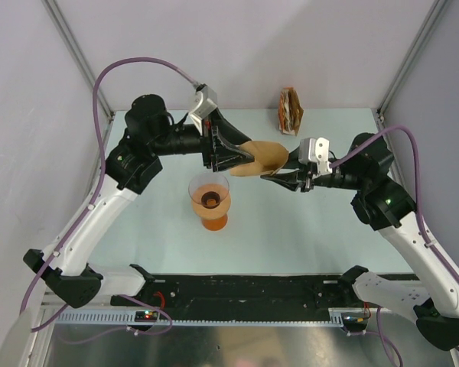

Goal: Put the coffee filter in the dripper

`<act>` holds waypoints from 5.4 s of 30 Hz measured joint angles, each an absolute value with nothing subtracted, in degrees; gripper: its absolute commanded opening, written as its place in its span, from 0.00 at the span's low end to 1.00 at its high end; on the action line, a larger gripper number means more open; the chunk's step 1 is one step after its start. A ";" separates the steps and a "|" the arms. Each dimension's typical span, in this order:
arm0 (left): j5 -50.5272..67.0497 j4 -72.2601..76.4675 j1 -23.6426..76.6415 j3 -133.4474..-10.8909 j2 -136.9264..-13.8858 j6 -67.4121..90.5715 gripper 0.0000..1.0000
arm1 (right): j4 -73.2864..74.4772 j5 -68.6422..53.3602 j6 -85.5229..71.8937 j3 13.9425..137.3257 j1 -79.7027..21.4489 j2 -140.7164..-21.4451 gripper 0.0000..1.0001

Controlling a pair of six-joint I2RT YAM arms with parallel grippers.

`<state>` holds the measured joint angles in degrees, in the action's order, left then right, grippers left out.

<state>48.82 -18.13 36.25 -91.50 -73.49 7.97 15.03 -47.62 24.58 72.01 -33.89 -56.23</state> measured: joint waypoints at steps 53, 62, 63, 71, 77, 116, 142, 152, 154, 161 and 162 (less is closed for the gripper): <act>47.20 -26.09 43.27 -95.37 -72.36 -6.31 1.00 | 23.07 -50.85 18.33 73.17 -36.58 -58.50 0.11; 46.63 -27.16 44.91 -95.37 -73.54 -6.94 0.64 | 25.04 -50.41 19.53 74.59 -37.45 -59.90 0.11; 46.72 -27.24 44.95 -95.39 -73.73 -6.96 0.57 | 25.06 -50.39 19.53 74.67 -37.52 -60.16 0.11; 47.33 -27.59 45.06 -95.39 -74.26 -7.62 0.06 | 25.56 -49.78 19.09 74.72 -37.71 -60.90 0.30; 46.94 -27.62 45.10 -95.37 -74.24 -7.53 0.00 | 26.30 -47.44 17.52 74.72 -37.30 -60.64 0.47; 45.10 -27.51 45.15 -92.23 -71.92 -12.60 0.00 | 22.20 -46.78 10.83 79.48 -33.93 -57.45 0.02; 43.00 -27.81 40.16 -90.67 -69.21 -14.33 0.69 | 19.77 -50.78 11.16 80.58 -30.52 -58.19 0.00; 44.88 -27.83 30.87 -87.61 -61.32 -11.64 0.67 | 19.38 -54.76 12.71 80.29 -29.45 -57.32 0.00; 45.19 -27.83 30.87 -87.00 -61.41 -11.92 0.67 | 18.92 -55.18 12.67 80.23 -29.45 -57.43 0.00; 44.58 -29.56 32.49 -85.06 -63.51 -13.67 0.65 | 18.00 -56.05 12.53 80.23 -29.93 -57.91 0.00; 44.25 -29.87 33.10 -85.03 -63.68 -14.17 0.64 | 17.96 -56.05 12.53 80.23 -30.06 -57.95 0.00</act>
<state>44.25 -29.87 33.10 -85.03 -63.68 -14.17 17.96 -56.05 12.53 80.23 -30.06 -57.95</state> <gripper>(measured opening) 0.661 0.010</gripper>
